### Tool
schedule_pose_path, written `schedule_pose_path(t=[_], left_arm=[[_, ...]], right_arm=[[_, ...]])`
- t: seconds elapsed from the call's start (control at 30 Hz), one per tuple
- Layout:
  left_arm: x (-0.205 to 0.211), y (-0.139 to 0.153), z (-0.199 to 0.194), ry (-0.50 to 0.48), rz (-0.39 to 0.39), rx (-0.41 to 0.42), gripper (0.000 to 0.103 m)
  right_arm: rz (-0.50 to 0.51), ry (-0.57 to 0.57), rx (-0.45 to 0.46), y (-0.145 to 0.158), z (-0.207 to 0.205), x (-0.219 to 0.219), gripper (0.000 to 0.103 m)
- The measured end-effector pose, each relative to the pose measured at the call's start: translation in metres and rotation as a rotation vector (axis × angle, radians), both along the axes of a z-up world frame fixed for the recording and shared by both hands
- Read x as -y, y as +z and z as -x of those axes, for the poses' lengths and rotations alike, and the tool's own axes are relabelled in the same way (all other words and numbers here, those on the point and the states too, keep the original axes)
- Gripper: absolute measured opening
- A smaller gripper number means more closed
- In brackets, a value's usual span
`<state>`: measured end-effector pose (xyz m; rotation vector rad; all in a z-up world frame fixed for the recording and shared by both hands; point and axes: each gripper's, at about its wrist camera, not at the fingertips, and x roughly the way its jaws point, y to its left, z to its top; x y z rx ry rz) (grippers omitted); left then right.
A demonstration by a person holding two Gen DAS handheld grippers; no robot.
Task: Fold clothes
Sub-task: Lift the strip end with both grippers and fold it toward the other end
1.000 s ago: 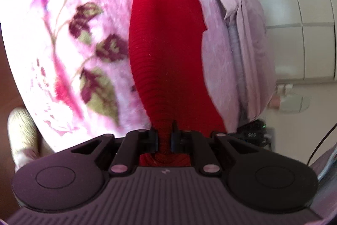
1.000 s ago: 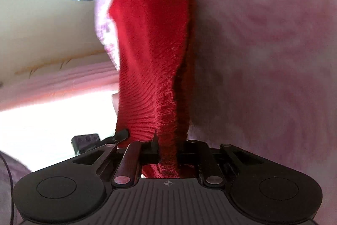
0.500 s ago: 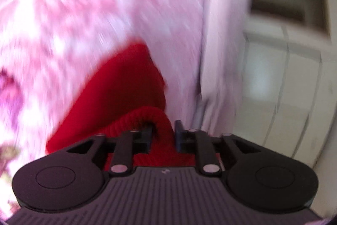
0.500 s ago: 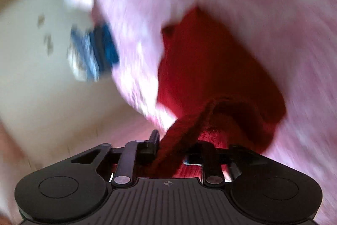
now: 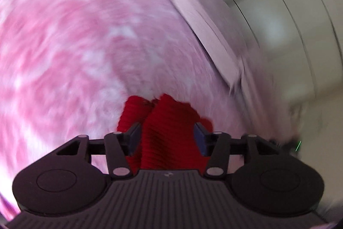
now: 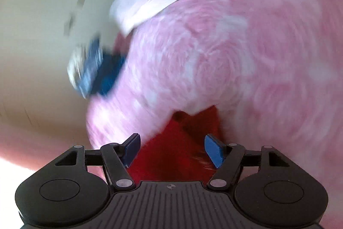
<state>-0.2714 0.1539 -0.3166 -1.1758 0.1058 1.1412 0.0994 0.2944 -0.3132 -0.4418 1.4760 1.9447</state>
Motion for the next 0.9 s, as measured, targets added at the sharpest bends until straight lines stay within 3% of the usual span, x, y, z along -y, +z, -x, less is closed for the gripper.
schedule_pose_path(t=[0.13, 0.27, 0.37, 0.47, 0.57, 0.63, 0.67, 0.7, 0.8, 0.9], left_arm=[[-0.017, -0.013, -0.023, -0.085, -0.022, -0.101, 0.048], [-0.013, -0.024, -0.023, -0.056, -0.021, -0.058, 0.048], [-0.008, -0.026, -0.02, -0.038, -0.026, -0.035, 0.048], [-0.003, -0.029, -0.016, -0.021, -0.031, -0.011, 0.048], [-0.007, -0.033, -0.018, -0.027, -0.057, -0.01, 0.048], [-0.012, -0.034, -0.02, -0.058, -0.071, -0.012, 0.035], [-0.013, -0.032, -0.021, -0.085, -0.083, -0.006, 0.013], [-0.012, -0.028, -0.02, -0.098, -0.099, 0.006, 0.013], [-0.001, -0.013, -0.005, -0.031, -0.135, 0.092, 0.011], [0.005, -0.02, 0.013, 0.084, -0.09, 0.15, 0.011]], right_arm=[[-0.047, 0.137, 0.084, -0.029, -0.001, 0.038, 0.07], [-0.093, 0.157, 0.083, -0.044, -0.003, 0.05, 0.069], [-0.162, 0.135, 0.158, -0.039, 0.0, 0.052, 0.069], [-0.192, 0.125, 0.122, -0.027, -0.004, 0.05, 0.069], [-0.168, 0.156, 0.108, -0.034, 0.007, 0.042, 0.069], [-0.145, 0.183, 0.107, -0.043, 0.017, 0.037, 0.068], [-0.139, 0.19, 0.098, -0.045, 0.022, 0.036, 0.035], [-0.138, 0.19, 0.083, -0.046, 0.026, 0.035, 0.003], [-0.19, 0.173, 0.066, -0.038, 0.033, 0.036, 0.003], [-0.278, 0.084, 0.114, -0.018, 0.032, 0.035, 0.002]])
